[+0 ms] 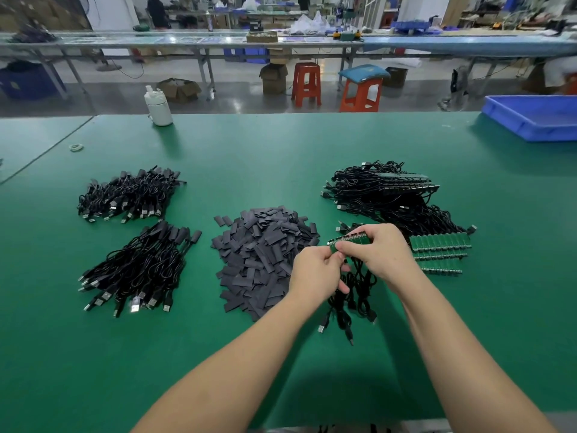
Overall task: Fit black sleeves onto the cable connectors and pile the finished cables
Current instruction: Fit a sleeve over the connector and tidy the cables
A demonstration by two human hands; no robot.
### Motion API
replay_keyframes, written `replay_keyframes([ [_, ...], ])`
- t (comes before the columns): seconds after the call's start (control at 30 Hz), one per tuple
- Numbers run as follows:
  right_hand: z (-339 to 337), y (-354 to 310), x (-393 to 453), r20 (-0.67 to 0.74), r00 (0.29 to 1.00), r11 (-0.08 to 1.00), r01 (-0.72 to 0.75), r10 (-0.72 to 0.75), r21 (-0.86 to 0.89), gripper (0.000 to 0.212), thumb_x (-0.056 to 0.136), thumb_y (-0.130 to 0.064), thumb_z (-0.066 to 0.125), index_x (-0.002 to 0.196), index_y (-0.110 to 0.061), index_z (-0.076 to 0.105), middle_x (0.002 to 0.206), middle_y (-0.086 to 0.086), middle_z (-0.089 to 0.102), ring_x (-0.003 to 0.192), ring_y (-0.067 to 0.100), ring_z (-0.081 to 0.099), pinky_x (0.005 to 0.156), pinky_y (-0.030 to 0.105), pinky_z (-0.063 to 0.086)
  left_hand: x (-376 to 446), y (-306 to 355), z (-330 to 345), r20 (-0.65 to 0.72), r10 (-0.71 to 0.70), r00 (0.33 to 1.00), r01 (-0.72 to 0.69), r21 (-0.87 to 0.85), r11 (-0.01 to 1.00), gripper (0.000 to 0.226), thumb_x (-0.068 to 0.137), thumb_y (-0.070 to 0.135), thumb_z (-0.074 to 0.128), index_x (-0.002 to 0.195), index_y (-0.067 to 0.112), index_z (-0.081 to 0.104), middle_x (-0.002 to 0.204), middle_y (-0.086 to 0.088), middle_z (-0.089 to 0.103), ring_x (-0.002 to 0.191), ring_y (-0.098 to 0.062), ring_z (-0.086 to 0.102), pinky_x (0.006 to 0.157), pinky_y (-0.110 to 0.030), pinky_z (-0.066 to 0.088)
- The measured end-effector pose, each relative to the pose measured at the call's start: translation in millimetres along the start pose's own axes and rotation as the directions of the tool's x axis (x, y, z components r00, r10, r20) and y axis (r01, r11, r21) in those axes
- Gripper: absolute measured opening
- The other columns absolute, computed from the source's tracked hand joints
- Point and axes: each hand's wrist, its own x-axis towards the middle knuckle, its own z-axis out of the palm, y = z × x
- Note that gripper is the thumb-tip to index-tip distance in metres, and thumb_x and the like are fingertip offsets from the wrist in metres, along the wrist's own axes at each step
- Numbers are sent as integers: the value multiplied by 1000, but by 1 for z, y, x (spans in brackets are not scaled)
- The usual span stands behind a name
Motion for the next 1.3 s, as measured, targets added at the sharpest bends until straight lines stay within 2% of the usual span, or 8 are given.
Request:
replay_keyframes([
  [0.17,5,4,1,-106,993,993,46,-58,-113,13,79,-30,81,72,-26,70,61,-13,60,46,-1,51,46,13,32,0,0,8,-87,-19,996,23,48,999,31,99,27,49,74,20,66,65,-1,72,49,-13,68,50,-35,54],
  [0.33,-1,14,7,-139,989,984,18,-44,-178,14,83,-39,77,81,-33,65,71,-20,59,57,-2,51,50,19,31,-2,6,3,-147,22,989,-21,10,1000,33,98,31,54,69,16,59,74,4,73,50,-13,68,58,-40,59],
  [0.53,-36,60,35,-99,992,973,-99,79,-208,19,92,-35,69,104,-21,65,93,-3,66,69,12,56,55,27,40,-1,6,-45,-133,267,954,-216,308,926,50,94,46,58,66,6,51,74,-2,53,67,-15,49,63,-21,37],
  [0.8,-40,102,57,-184,965,896,-246,189,-370,57,97,-13,61,149,-18,38,146,12,48,104,29,59,81,38,49,-1,7,-74,-14,241,971,-237,125,963,10,91,24,66,88,14,67,71,-14,59,64,-17,53,72,-45,56],
  [0.9,-27,92,49,-179,984,912,-98,27,-398,42,99,-19,57,141,-17,51,140,6,57,124,25,55,99,41,46,-2,7,-74,-1,232,973,-231,87,969,12,91,19,66,89,8,61,71,-8,58,64,-18,54,65,-47,54],
  [1.03,8,43,22,292,956,955,-107,23,275,39,106,-43,36,122,-22,66,113,-8,74,111,10,67,101,29,49,1,11,-67,23,141,990,-133,-213,968,10,94,8,62,92,0,57,76,-11,71,58,-17,63,50,-28,51],
  [1.13,37,21,7,413,908,895,-125,-71,428,36,107,-41,37,103,-24,69,93,-1,77,88,8,72,79,18,56,5,7,-69,-4,82,997,-79,-341,937,11,94,7,61,85,4,56,76,-14,71,58,-21,63,46,-26,48],
  [1.3,67,27,-2,354,933,956,-40,-69,292,19,99,-32,60,94,-27,77,67,-7,64,57,11,44,54,22,35,10,-30,-86,-62,66,996,-62,64,996,21,89,30,66,75,13,68,60,8,63,49,-4,44,47,-14,34],
])
